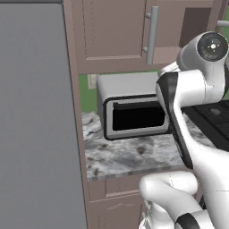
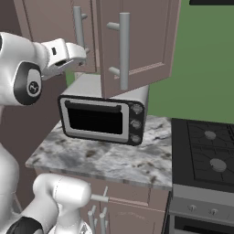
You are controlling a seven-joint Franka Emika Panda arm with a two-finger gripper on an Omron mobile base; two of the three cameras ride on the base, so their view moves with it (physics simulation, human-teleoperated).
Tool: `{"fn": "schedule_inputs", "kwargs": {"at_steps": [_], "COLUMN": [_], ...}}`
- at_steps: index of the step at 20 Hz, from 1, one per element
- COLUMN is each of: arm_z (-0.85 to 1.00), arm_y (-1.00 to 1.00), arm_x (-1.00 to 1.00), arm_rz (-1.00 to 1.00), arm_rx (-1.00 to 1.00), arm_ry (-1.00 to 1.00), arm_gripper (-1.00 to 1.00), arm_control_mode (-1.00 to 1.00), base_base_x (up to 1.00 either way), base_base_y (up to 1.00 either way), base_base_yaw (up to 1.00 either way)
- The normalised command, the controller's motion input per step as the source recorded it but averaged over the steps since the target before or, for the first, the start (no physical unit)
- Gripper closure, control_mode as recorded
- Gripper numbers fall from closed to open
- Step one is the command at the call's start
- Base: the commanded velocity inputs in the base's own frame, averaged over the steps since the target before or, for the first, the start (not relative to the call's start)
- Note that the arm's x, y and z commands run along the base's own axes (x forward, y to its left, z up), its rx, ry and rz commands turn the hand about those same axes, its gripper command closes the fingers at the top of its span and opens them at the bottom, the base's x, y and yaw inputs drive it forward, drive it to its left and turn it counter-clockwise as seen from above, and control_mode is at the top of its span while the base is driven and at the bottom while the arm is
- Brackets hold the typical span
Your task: Open the cabinet, retrieve the rolling pin, and place it next to the meat on the cutting board to prepare for tenderizing.
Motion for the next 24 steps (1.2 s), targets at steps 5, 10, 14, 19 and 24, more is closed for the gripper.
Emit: {"fn": "schedule_inputs", "kwargs": {"at_steps": [5, 10, 14, 19, 24], "arm_z": [-0.11, -0.06, -0.09, -0.15, -0.23], "arm_y": [0.06, 0.02, -0.05, -0.17, -0.28], "arm_x": [0.65, 0.55, 0.45, 0.41, 0.34], "arm_rz": [0.0, 0.0, 0.0, 0.0, 0.0], "arm_rx": [-0.14, -0.11, -0.11, -0.1, -0.08], "arm_ry": [0.01, 0.03, 0.06, 0.09, 0.12], "arm_gripper": [-1.0, -1.0, -1.0, -1.0, -1.0], "arm_control_mode": [-1.0, -1.0, -1.0, -1.0, -1.0], "base_base_x": [0.0, 0.0, 0.0, 0.0, 0.0], "base_base_y": [0.0, 0.0, 0.0, 0.0, 0.0], "base_base_yaw": [0.0, 0.0, 0.0, 0.0, 0.0]}}
